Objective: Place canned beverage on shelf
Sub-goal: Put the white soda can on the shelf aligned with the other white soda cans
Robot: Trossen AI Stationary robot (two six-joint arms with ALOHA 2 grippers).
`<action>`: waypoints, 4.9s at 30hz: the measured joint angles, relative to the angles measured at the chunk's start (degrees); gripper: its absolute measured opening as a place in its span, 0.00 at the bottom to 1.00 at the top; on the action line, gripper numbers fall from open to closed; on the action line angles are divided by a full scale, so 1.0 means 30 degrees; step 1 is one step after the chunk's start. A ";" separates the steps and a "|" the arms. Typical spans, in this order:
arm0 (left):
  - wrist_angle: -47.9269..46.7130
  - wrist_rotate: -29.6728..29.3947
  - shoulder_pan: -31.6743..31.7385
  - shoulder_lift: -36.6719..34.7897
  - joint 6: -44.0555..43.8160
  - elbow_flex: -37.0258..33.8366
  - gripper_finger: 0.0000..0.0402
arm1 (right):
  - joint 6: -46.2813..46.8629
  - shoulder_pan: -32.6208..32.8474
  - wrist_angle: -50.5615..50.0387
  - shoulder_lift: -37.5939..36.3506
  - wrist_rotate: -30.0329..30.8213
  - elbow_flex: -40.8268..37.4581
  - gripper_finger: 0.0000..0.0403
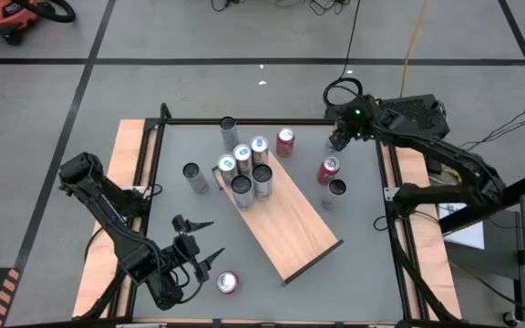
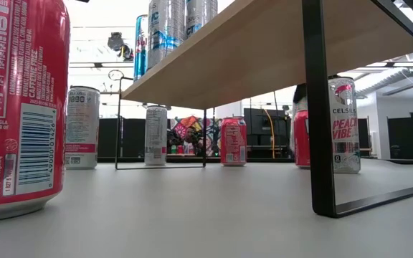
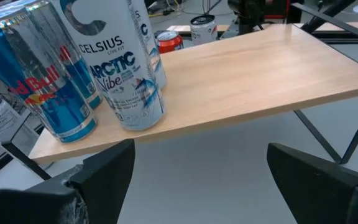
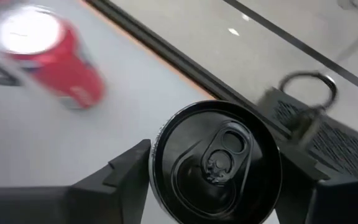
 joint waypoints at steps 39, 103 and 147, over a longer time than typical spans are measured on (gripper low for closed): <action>1.2209 0.0719 0.2524 0.0540 0.8910 -0.0012 0.91 | -0.0491 1.1600 0.3452 -0.8495 -0.8576 0.0024 0.57; 2.2031 0.9768 0.6413 0.4269 1.5225 0.0000 0.91 | -0.9954 2.0497 1.4169 0.0283 -0.7452 0.0039 0.57; 2.2453 1.0065 0.6937 0.4269 1.5703 -0.0015 0.61 | -0.3422 2.0515 1.4600 -0.0037 -0.4281 0.0046 0.79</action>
